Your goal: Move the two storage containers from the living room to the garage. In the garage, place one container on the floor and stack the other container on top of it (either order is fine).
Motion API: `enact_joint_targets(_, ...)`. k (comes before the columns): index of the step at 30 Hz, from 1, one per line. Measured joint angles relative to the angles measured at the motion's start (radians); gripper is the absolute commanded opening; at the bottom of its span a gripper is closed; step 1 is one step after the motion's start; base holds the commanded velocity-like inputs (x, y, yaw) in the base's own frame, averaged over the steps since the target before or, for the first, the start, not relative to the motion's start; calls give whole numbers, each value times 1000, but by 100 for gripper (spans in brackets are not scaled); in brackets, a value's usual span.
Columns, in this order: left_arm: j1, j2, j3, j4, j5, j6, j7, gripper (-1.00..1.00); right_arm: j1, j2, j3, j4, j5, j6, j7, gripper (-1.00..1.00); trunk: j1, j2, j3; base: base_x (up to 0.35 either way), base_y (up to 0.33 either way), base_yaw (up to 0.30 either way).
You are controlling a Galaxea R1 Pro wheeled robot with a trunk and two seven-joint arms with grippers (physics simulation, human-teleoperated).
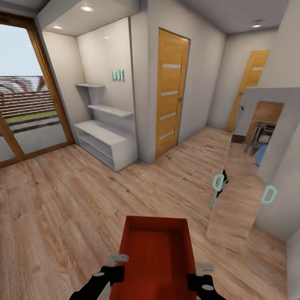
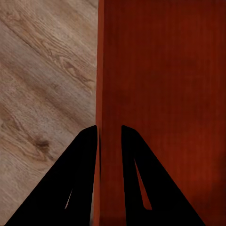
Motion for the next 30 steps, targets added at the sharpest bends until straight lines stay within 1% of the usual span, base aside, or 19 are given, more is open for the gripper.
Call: enact_joint_targets(30,0,0,0,0,0,0,0,-100,0,0,0,0,0,0,0,-100,0,0,0,323,0,0)
